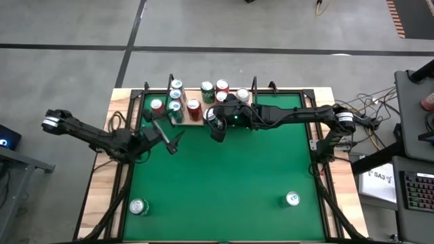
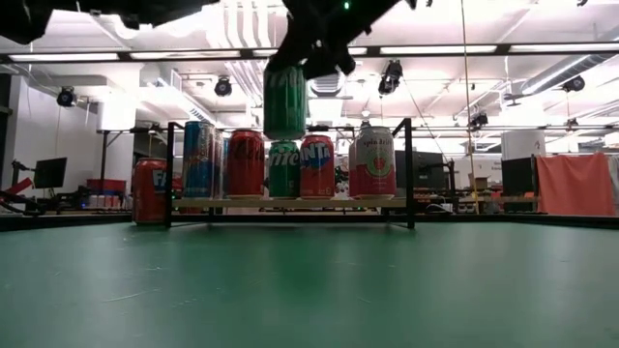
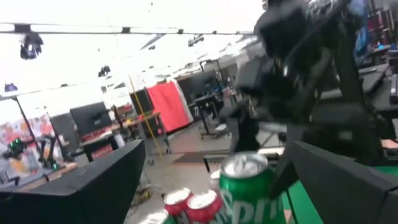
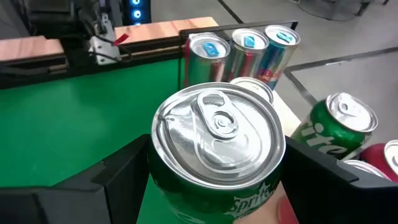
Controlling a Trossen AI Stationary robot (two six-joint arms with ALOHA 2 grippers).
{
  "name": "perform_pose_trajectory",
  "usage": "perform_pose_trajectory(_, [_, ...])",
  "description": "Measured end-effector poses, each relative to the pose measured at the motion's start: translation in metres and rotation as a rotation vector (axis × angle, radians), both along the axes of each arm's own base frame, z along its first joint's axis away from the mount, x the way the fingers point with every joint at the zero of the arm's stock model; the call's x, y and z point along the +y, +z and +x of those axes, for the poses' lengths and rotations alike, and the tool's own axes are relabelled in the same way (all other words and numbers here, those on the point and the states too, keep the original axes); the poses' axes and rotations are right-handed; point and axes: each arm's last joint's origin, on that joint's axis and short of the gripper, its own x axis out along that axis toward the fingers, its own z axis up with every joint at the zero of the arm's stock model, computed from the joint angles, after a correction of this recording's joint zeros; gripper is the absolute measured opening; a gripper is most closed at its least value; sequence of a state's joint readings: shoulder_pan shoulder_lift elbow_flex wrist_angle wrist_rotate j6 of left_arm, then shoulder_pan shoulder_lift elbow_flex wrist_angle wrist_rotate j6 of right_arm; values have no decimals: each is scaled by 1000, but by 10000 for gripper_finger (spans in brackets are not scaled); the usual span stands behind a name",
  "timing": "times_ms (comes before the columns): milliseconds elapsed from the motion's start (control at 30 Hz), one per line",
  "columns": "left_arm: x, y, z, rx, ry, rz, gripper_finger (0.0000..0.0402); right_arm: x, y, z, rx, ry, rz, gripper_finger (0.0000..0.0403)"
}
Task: Pick and place cans onto a shelf
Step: Put the right green soda can on the shelf aligned with the other green soda can
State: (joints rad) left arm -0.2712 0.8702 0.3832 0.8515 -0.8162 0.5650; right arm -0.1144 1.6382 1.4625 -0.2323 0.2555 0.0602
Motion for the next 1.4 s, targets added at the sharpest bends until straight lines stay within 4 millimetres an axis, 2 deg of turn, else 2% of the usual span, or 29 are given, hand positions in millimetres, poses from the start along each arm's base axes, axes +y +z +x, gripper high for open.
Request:
perform_pose_trajectory(167, [7,8,-12,4,-62,53,388,-10,-20,-2,-45,-51,43,292])
perform_pose_trajectory(400, [20,11,-16,22,-193,90,380,-11,-32,1,-64,-43,68,292])
perform_pose_trajectory(600, [36,7,-15,57,-122,65,366,-12,-56,11,6,-54,84,292])
perform_pose_trajectory(900, [49,4,-15,65,-62,34,356,-16,-53,12,-18,-148,50,292])
perform_pose_trajectory(1067, [55,5,-16,76,-21,60,356,-18,-60,19,-37,-143,35,292])
perform_pose_trajectory(1400, [63,3,-16,96,32,65,356,-29,-65,19,-41,-188,46,292])
